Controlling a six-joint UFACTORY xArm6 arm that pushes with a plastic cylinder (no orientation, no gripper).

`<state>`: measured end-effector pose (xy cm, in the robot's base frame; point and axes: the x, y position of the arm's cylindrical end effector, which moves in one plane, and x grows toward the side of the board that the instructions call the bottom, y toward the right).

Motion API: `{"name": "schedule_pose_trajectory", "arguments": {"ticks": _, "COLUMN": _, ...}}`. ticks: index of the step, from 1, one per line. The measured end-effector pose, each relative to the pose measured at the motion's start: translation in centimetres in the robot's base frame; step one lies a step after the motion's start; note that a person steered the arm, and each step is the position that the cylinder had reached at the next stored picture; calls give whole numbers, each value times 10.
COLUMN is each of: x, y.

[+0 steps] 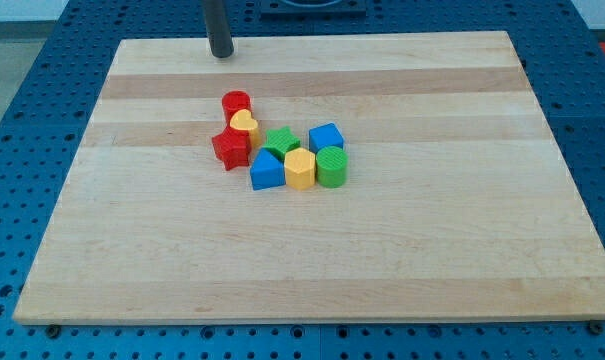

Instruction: Place the red circle to the top right side of the red star

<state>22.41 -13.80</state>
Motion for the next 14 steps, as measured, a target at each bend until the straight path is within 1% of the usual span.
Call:
{"name": "schedule_pose_trajectory", "arguments": {"ticks": 2, "x": 28, "y": 0}}
{"name": "schedule_pose_trajectory", "arguments": {"ticks": 5, "x": 87, "y": 1}}
{"name": "schedule_pose_trajectory", "arguments": {"ticks": 7, "x": 115, "y": 15}}
{"name": "schedule_pose_trajectory", "arguments": {"ticks": 10, "x": 155, "y": 19}}
{"name": "schedule_pose_trajectory", "arguments": {"ticks": 11, "x": 157, "y": 17}}
{"name": "schedule_pose_trajectory", "arguments": {"ticks": 12, "x": 133, "y": -14}}
{"name": "schedule_pose_trajectory", "arguments": {"ticks": 13, "x": 89, "y": -24}}
{"name": "schedule_pose_trajectory", "arguments": {"ticks": 14, "x": 80, "y": 12}}
